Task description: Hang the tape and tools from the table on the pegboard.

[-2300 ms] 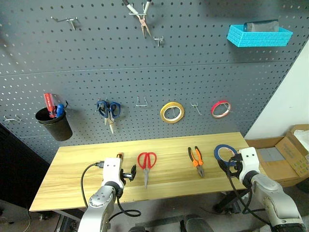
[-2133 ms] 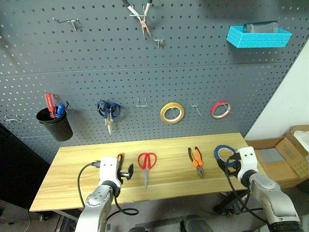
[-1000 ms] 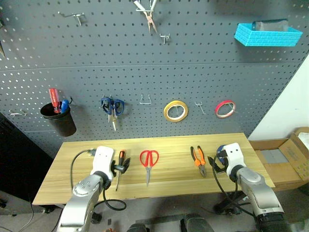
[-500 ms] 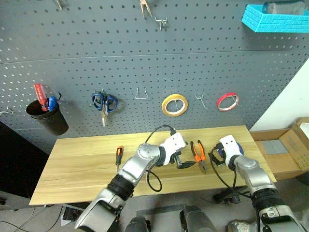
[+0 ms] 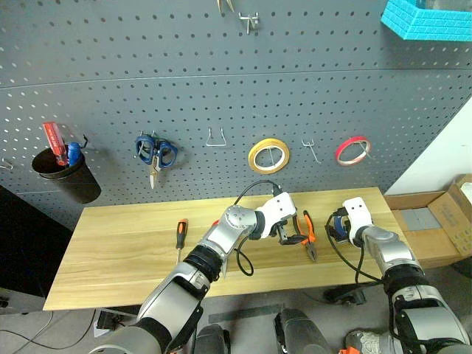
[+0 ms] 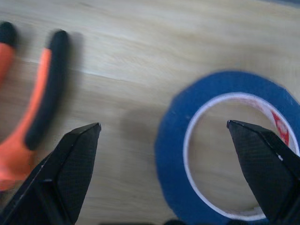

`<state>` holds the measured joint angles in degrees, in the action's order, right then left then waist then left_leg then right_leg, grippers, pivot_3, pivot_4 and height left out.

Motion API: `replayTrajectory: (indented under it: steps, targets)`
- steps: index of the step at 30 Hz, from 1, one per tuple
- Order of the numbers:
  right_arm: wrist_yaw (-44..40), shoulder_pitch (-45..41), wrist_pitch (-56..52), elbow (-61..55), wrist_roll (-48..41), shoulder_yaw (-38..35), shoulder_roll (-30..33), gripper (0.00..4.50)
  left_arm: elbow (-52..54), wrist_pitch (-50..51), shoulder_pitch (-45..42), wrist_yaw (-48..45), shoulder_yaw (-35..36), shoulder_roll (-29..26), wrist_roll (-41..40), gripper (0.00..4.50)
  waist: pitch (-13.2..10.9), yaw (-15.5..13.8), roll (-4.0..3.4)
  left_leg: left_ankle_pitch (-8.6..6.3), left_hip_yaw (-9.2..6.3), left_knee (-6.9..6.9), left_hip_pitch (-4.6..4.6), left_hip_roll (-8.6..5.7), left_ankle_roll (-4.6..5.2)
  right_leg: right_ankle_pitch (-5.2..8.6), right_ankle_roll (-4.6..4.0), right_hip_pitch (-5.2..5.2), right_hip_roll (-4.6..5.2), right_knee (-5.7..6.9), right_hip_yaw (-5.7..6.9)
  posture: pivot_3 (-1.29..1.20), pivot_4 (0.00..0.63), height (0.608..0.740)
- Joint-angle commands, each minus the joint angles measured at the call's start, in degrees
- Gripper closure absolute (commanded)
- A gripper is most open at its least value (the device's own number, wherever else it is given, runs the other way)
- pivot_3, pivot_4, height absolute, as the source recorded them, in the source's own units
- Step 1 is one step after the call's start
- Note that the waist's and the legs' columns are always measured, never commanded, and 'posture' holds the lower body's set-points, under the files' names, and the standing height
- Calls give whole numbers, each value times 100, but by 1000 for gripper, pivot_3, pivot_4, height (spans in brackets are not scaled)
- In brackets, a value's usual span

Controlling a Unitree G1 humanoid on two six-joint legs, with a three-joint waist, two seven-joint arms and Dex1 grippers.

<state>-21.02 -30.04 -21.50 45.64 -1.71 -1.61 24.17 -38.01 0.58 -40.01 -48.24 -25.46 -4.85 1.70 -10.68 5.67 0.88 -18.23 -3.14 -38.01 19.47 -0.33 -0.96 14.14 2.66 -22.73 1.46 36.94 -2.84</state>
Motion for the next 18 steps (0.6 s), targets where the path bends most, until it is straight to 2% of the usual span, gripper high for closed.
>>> replayTrajectory:
  steps: [1,6,9,18]
  targets:
    - [65,-231,98,363,-135,-274,18,16,102,-136,-47,-56,111,37,42,0,0,-1,-1,1,0,-9,32,2,-1,-1,1,-34,6,9,0,-119,204,740]
    - [-111,-456,-23,795,-350,-490,-66,16,93,-88,-74,-72,158,74,60,0,-2,-1,0,2,-6,-8,54,3,-1,-3,6,-59,29,9,-1,-115,206,740]
    - [-236,-544,64,1026,-344,-496,-83,504,70,-17,-127,-87,229,136,31,0,-2,-1,1,1,-6,-8,55,-2,0,-5,13,-58,37,6,-2,-118,205,740]
    - [-391,-587,201,1111,-228,-364,-95,3500,-15,-41,-191,-82,297,185,63,0,-2,4,1,1,-8,-8,54,-3,0,-4,16,-56,38,6,-2,-107,193,740]
